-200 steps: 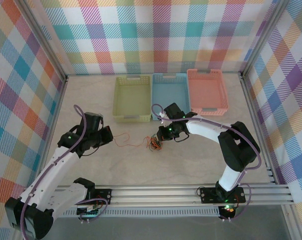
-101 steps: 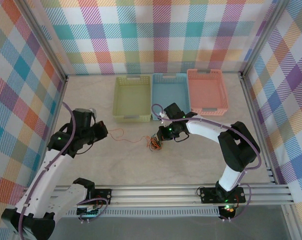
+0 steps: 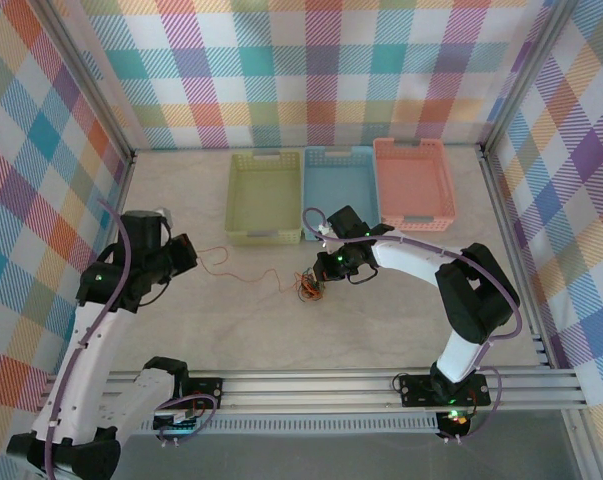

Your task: Untangle the cables

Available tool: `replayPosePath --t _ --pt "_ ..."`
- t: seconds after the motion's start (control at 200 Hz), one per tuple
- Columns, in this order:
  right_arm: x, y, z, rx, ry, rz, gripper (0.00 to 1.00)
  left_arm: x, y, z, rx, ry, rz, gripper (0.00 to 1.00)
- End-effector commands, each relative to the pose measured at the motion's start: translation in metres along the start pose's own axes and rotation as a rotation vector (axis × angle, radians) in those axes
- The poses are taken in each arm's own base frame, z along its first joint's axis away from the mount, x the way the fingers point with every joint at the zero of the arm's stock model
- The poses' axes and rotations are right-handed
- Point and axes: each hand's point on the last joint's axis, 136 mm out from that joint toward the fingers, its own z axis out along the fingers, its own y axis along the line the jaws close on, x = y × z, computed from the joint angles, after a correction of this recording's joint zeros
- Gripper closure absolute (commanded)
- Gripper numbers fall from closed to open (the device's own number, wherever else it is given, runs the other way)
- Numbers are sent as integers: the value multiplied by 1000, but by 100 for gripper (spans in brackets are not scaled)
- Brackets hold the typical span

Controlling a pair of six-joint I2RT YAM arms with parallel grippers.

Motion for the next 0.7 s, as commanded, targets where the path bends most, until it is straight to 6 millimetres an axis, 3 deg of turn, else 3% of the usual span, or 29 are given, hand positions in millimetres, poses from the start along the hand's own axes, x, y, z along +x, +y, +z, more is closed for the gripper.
replayPosePath --t 0.0,0.695 --pt "-3 2 -8 -9 -25 4 100 -3 4 -9 -12 -9 21 100" --pt "-3 -2 -10 7 -39 25 100 -27 48 -28 -207 -159 -22 100"
